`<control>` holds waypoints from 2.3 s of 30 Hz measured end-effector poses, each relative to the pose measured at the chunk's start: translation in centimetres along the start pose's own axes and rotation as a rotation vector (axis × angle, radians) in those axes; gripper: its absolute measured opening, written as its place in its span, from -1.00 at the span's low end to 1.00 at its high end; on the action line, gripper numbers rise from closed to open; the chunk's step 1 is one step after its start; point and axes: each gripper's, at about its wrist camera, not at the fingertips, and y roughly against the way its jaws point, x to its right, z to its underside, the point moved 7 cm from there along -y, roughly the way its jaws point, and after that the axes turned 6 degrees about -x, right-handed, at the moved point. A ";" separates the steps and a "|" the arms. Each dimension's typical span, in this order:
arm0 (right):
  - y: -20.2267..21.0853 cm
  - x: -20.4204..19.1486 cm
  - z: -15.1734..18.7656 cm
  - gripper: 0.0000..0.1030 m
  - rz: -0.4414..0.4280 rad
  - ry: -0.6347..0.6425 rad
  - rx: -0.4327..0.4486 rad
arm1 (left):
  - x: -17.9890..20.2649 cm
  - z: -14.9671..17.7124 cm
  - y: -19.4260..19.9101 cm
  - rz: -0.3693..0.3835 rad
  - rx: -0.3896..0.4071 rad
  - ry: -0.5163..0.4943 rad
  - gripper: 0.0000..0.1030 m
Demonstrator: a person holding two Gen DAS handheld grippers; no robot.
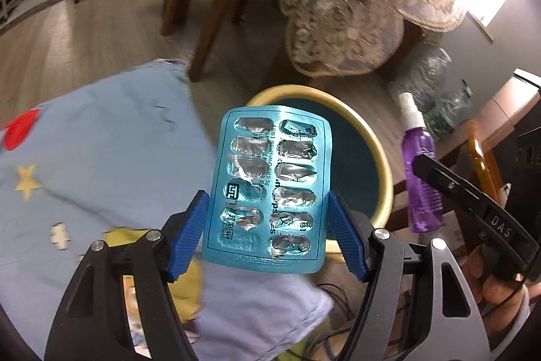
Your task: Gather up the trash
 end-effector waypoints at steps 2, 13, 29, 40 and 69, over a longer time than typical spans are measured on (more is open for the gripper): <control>0.0 0.8 -0.1 -0.32 0.007 -0.026 0.004 | 1.3 -0.2 -1.4 0.014 -0.020 -0.014 0.35; 0.4 4.0 -0.6 -0.32 0.000 -0.152 0.033 | 4.3 -0.8 -6.7 0.042 -0.096 -0.035 0.37; -3.0 4.2 -0.2 -0.31 0.047 -0.134 -0.051 | 1.9 -0.6 -5.0 -0.044 -0.067 -0.046 0.78; -9.0 4.0 1.2 -0.29 0.132 -0.089 -0.194 | -0.4 0.2 -0.6 -0.063 -0.013 -0.052 0.85; 6.3 -0.4 5.8 0.80 0.219 0.068 0.034 | 2.9 3.9 6.9 -0.218 0.187 -0.208 0.88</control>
